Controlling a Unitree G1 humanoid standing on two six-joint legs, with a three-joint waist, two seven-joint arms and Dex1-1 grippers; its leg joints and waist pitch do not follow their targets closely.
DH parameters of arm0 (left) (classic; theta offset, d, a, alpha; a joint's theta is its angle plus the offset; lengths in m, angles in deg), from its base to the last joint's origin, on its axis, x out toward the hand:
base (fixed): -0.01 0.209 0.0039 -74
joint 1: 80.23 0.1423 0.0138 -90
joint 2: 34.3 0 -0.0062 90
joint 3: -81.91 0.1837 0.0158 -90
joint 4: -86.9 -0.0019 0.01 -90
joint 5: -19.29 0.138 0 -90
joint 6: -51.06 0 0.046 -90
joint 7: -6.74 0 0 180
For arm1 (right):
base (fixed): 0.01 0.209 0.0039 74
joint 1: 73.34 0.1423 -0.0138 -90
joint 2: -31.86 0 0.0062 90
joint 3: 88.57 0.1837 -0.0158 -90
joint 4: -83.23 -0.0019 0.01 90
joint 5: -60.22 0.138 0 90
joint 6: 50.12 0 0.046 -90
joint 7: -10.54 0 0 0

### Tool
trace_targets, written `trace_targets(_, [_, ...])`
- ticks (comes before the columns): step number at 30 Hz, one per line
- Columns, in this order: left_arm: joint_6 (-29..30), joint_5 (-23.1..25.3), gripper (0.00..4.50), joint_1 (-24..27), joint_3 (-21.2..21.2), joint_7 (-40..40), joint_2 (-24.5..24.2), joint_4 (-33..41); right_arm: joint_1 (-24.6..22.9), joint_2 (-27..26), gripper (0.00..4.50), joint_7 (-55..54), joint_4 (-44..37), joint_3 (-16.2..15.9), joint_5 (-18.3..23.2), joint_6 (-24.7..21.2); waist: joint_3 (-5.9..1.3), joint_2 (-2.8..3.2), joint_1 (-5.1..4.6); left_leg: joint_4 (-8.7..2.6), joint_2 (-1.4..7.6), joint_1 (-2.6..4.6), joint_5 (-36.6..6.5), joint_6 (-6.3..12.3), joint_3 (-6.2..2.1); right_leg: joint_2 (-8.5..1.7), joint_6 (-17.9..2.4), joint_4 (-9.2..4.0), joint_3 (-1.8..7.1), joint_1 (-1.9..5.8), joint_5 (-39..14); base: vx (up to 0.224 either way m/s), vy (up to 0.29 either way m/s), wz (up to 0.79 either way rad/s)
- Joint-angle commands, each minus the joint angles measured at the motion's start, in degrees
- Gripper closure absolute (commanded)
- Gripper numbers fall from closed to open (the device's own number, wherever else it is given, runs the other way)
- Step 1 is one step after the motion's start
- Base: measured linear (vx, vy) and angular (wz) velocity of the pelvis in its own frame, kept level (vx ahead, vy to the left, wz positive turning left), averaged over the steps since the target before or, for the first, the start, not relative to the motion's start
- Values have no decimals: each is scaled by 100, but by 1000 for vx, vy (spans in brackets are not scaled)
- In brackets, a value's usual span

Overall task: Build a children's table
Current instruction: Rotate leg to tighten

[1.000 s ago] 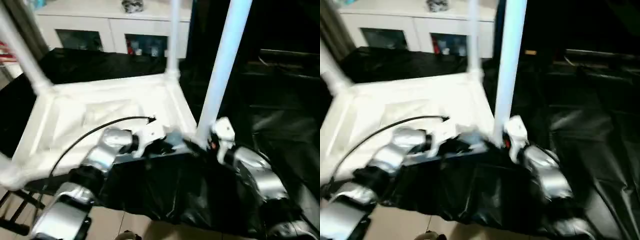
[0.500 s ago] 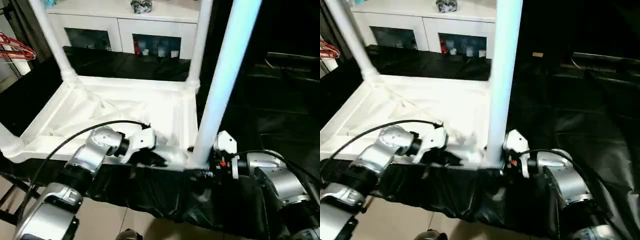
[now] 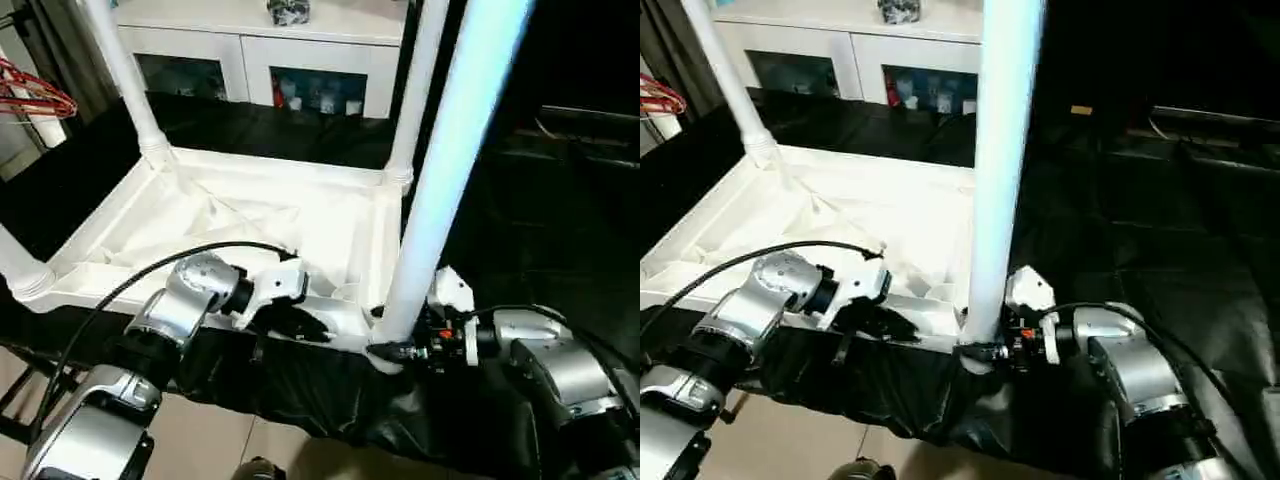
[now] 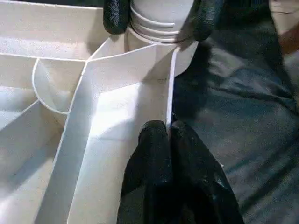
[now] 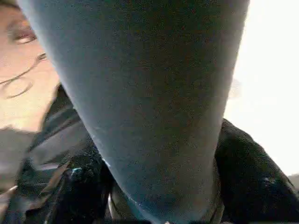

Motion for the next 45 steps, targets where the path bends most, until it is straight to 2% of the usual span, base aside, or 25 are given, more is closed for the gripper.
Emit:
trace_targets(1, [58, -98, 450, -137, -246, -572, 240, 151, 13, -274, 186, -46, -75, -330, -1, 113, -390, -105, -8, -417, 244, 118, -1817, 110, -93, -326, -1052, -381, 247, 244, -2161, 0, 0, 0])
trace_targets(2, [77, -90, 450, -138, -255, -618, 258, 150, 18, -305, 186, -118, -50, -310, -22, 132, -391, -109, -15, -420, 244, 116, -1820, 104, -97, -321, -1032, -382, 245, 249, -2179, 0, 0, 0])
trace_targets(3, [92, -14, 450, -189, -300, -972, 391, 57, 131, -504, 187, -651, 229, -175, -174, 237, -387, -111, -33, -424, 240, 118, -1838, 103, -95, -316, -1007, -391, 245, 244, -2209, 0, 0, 0])
trace_targets(4, [100, 40, 450, -234, -331, -1231, 495, -17, 227, -645, 187, -1056, 453, -75, -277, 276, -382, -108, -72, -419, 231, 119, -1881, 69, -93, -328, -1016, -397, 248, 219, -2261, 0, 0, 0])
trace_targets(5, [109, 91, 450, -278, -357, -1501, 605, -83, 323, -793, 187, -1501, 683, 29, -396, 295, -377, -128, -113, -427, 215, 114, -1906, 5, -110, -332, -973, -414, 225, 234, -2420, 0, 0, 0])
trace_targets(8, [175, 143, 450, -319, -358, -1816, 752, -125, 400, -978, 187, -1960, 895, 125, -486, 330, -373, -121, -149, -429, 209, 132, -1976, -26, -116, -326, -860, -454, 222, 226, -2610, 0, 0, 0])
trace_targets(13, [315, 312, 450, -461, -345, -2596, 1165, -272, 669, -1617, 187, -3322, 1480, 437, -618, 153, -393, -106, -224, -425, 193, 135, -1912, -15, -105, -299, -942, -436, 229, 219, -2298, 0, 0, 0])
trace_targets(16, [291, 502, 450, -530, -310, -3024, 1403, -369, 937, -2013, 187, -4260, 2019, 630, -758, 372, -405, -99, -237, -425, 196, 127, -1848, -13, -108, -307, -946, -426, 227, 229, -2153, 0, 0, 0])
trace_targets(17, [291, 502, 450, -530, -310, -3024, 1403, -369, 937, -2013, 187, -4260, 2019, 630, -758, 372, -401, -92, -257, -426, 191, 125, -1842, -17, -105, -301, -970, -425, 233, 220, -2097, 0, 0, 0])
trace_targets(18, [254, 546, 450, -505, -237, -3077, 1471, -342, 1026, -2107, 187, -4551, 2206, 617, -882, 582, -408, -91, -242, -420, 196, 140, -1843, -5, -98, -303, -974, -423, 234, 218, -2051, 0, 0, 0])
trace_targets(19, [243, 553, 450, -489, -212, -3067, 1484, -321, 1040, -2119, 152, -4602, 2244, 592, -933, 668, -408, -81, -249, -420, 195, 129, -1835, -7, -100, -305, -989, -411, 237, 222, -2002, 0, 0, 0])
trace_targets(21, [240, 532, 450, -421, -150, -2974, 1524, -238, 1054, -2197, 117, -4653, 2288, 600, -959, 759, -416, -88, -251, -421, 193, 111, -1775, 44, -95, -289, -1014, -388, 237, 240, -1778, 0, 0, 0])
trace_targets(25, [250, 463, 450, -327, -86, -2716, 1452, -112, 981, -2177, 105, -4312, 2122, 589, -864, 733, -431, -77, -240, -407, 194, 96, -1581, 155, -89, -283, -1104, -346, 239, 269, -1444, 0, 0, 0])
trace_targets(28, [210, 437, 450, -266, -70, -2432, 1321, -44, 909, -1987, 72, -3889, 1972, 469, -873, 844, -443, -88, -233, -389, 199, 90, -1496, 241, -81, -278, -1158, -321, 237, 284, -1219, 0, 0, 0])
trace_targets(29, [213, 431, 450, -264, -68, -2383, 1296, -41, 897, -1944, 72, -3795, 1942, 450, -848, 853, -444, -72, -232, -384, 202, 95, -1442, 269, -79, -276, -1199, -308, 241, 278, -1115, 0, 0, 0])
trace_targets(33, [206, 378, 450, -257, -46, -2070, 1101, -20, 742, -1555, 72, -2956, 1620, 282, -672, 898, -438, -82, -211, -371, 206, 89, -1430, 362, -66, -267, -1296, -292, 238, 302, -967, 0, 0, 0])
trace_targets(37, [156, 343, 450, -255, -34, -1811, 958, 1, 579, -1285, 72, -2197, 1226, 208, -465, 788, -419, -81, -181, -380, 223, 129, -1630, 329, -56, -275, -1278, -335, 242, 273, -1320, 0, 0, 0])
trace_targets(39, [100, 312, 450, -251, -35, -1536, 807, 30, 421, -993, 72, -1490, 845, 101, -268, 624, -407, -85, -150, -397, 225, 115, -1737, 319, -69, -265, -1198, -357, 229, 301, -1539, 0, 0, 0])
trace_targets(41, [41, 270, 450, -268, -57, -1313, 686, 12, 291, -698, 72, -864, 554, -23, -97, 489, -403, -82, -122, -399, 246, 126, -1805, 313, -64, -277, -1165, -363, 245, 271, -1645, 0, 0, 0])
trace_targets(44, [32, 254, 450, -277, -57, -1248, 652, 3, 255, -613, 72, -673, 477, -58, -43, 450, -398, -92, -67, -401, 245, 127, -1845, 278, -68, -291, -1127, -378, 244, 264, -1822, 0, 0, 0])
trace_targets(45, [19, 237, 450, -284, -51, -1164, 610, 0, 212, -509, 72, -449, 378, -113, 8, 380, -400, -94, -38, -406, 253, 148, -1872, 236, -69, -302, -1113, -396, 248, 241, -1936, 0, 0, 0])
